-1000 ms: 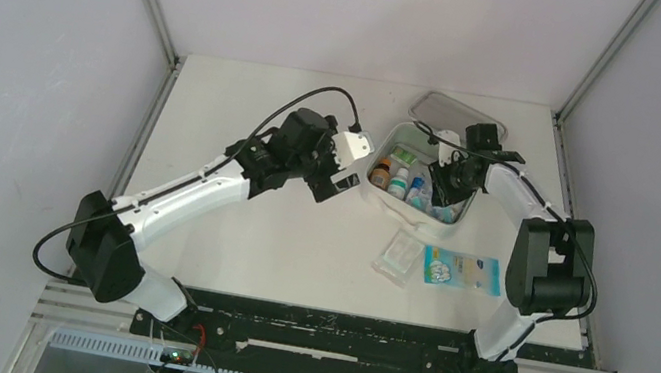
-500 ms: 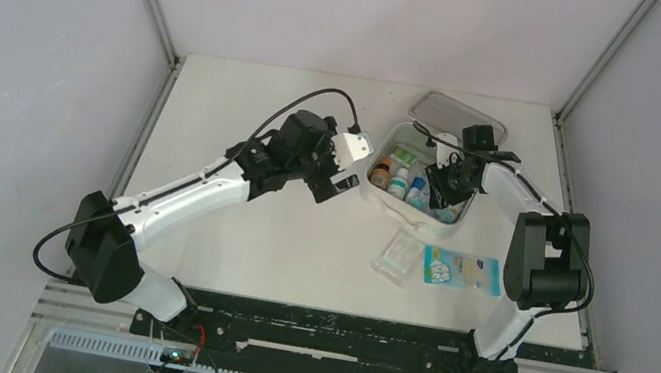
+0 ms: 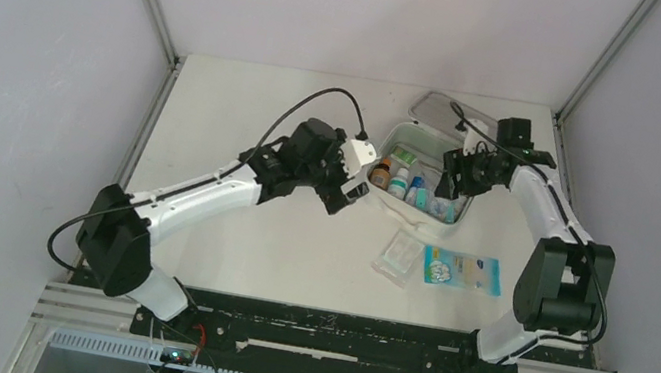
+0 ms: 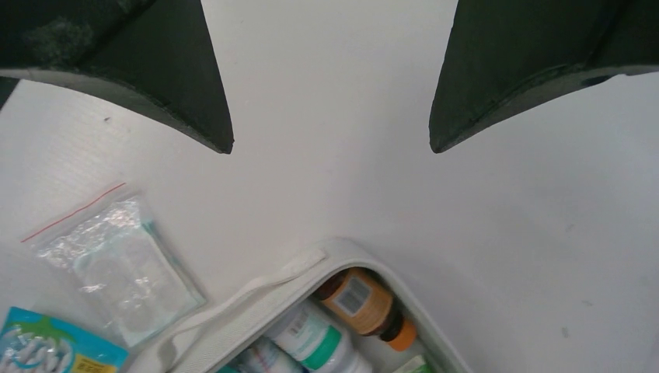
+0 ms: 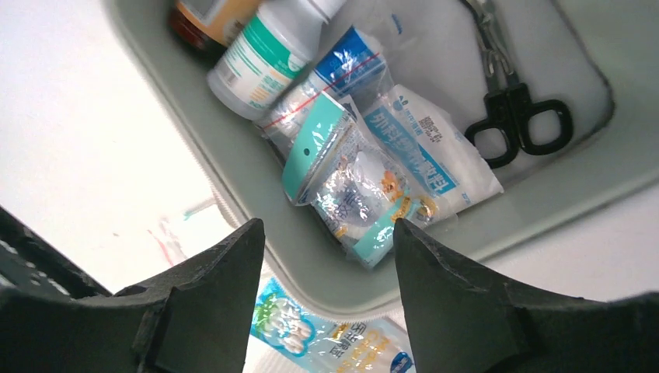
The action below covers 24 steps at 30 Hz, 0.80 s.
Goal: Organize the medicine kit
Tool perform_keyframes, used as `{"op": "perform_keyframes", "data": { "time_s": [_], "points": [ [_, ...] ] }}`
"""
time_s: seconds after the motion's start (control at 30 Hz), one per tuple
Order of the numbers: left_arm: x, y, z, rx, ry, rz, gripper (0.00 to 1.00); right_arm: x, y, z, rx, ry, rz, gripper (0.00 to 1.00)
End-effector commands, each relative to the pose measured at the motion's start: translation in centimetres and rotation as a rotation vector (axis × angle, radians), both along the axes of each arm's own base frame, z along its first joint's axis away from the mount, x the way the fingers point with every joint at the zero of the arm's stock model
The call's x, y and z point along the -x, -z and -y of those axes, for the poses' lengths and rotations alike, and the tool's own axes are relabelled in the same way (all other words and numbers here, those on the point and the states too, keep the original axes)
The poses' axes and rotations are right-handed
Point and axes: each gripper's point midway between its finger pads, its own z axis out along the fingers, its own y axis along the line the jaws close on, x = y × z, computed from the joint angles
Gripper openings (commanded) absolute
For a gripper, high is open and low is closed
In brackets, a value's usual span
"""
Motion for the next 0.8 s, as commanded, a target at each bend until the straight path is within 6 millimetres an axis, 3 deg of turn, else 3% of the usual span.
{"op": "perform_keyframes", "data": {
  "time_s": [0.0,0.23,0.53,0.77],
  "points": [
    [2.4,2.2,3.5,0.071,0.054,-0.110,1.00,-0.2,-6.1,-0.3,-0.179,0.047,0.093,0.62],
    [4.9,5.2,8.0,0.070,0.072,-0.225,1.00,1.2,-8.9,1.7,-0.269,0.137,0.134,0.64],
    [6.6,8.7,13.6,0.024,0.083,-0.281,1.00,2.6,-8.7,3.5,-0.266,0.191,0.166,0.62],
    [6.3,10.9,15.3,-0.037,0.029,-0.273,1.00,2.8,-8.7,3.8,-0.298,0.191,0.154,0.61]
  ]
}}
